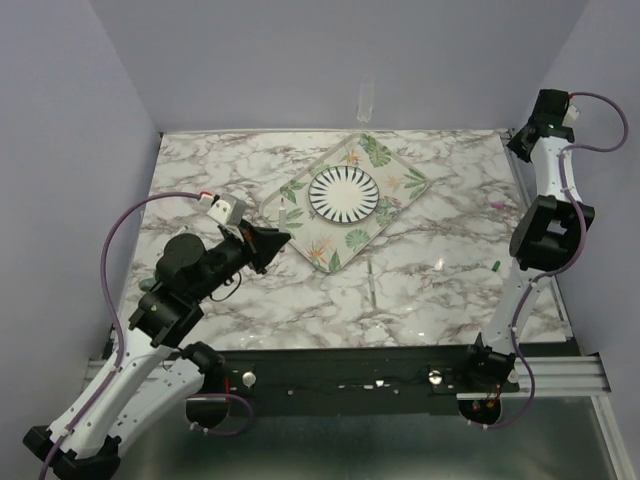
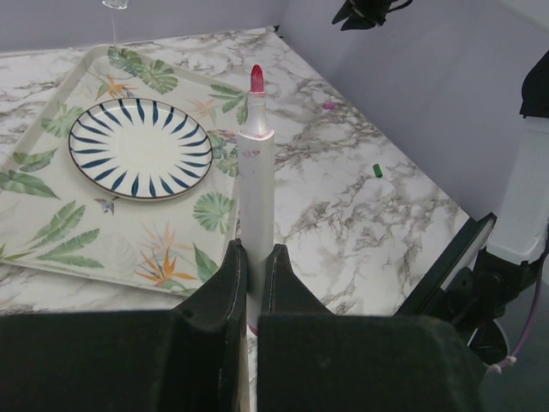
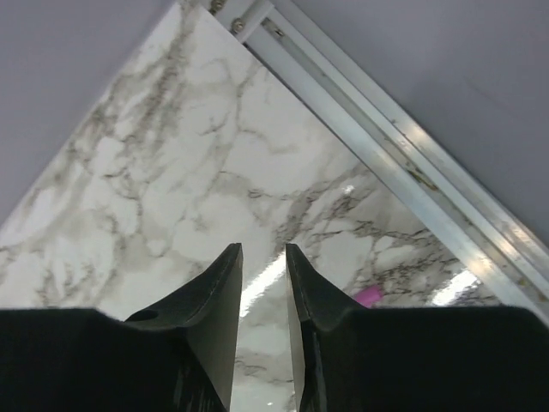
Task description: Insert the pens into the pen caps
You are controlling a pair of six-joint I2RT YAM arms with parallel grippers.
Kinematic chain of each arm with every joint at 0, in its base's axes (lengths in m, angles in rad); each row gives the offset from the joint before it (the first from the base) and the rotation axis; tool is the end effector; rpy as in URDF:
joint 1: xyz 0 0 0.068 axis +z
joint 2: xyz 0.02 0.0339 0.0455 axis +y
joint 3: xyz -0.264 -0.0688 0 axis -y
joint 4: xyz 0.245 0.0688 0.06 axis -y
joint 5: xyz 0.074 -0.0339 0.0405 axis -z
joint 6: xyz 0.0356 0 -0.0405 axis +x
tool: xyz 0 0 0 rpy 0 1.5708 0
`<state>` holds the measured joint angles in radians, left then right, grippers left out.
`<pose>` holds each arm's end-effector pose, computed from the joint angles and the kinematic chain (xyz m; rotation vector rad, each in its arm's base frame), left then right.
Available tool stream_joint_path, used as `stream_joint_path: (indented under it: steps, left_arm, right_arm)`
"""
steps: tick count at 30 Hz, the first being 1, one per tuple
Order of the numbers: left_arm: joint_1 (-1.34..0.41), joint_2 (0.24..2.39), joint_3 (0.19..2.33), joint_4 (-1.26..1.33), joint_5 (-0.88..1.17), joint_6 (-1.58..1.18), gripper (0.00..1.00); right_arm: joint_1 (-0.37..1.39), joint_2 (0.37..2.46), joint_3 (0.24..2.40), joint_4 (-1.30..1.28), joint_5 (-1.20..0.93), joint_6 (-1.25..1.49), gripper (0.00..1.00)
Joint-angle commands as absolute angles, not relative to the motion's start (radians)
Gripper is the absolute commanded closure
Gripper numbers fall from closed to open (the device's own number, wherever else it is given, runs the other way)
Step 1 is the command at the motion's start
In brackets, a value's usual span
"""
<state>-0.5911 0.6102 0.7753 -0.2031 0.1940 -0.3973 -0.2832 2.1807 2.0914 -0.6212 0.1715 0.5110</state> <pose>0.1160 -0.0861 0.3601 0.3191 1.6567 -0.9110 0.4815 -0.1465 0.2967 0.9597 2.0570 -0.0754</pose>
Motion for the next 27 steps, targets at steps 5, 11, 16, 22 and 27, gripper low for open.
stream_joint_path:
  steps: [5, 11, 16, 22, 27]
  left_arm:
    - [-0.597, 0.598, 0.765, -0.178, 0.207, -0.402, 1.0]
    - [-0.597, 0.601, 0.765, -0.175, 0.209, -0.403, 1.0]
    - [-0.597, 0.601, 0.765, -0.176, 0.206, -0.403, 1.0]
    - [-0.598, 0.611, 0.764, -0.175, 0.209, -0.403, 1.0]
    - [-0.597, 0.606, 0.767, -0.179, 0.199, -0.403, 1.0]
  right_arm:
    - [-0.304, 2.292, 2.037, -0.649, 0.302, 0.263, 0.77]
    - [-0.307, 2.263, 1.99, -0.591, 0.242, 0.132, 0.8]
    - [-0.305, 2.264, 1.927, -0.547, 0.25, -0.05, 0.91]
    - [-0.305, 2.14, 1.686, -0.34, 0.193, -0.218, 0.92]
    - [-0.307, 2.14, 1.649, -0.316, 0.169, -0.251, 0.94]
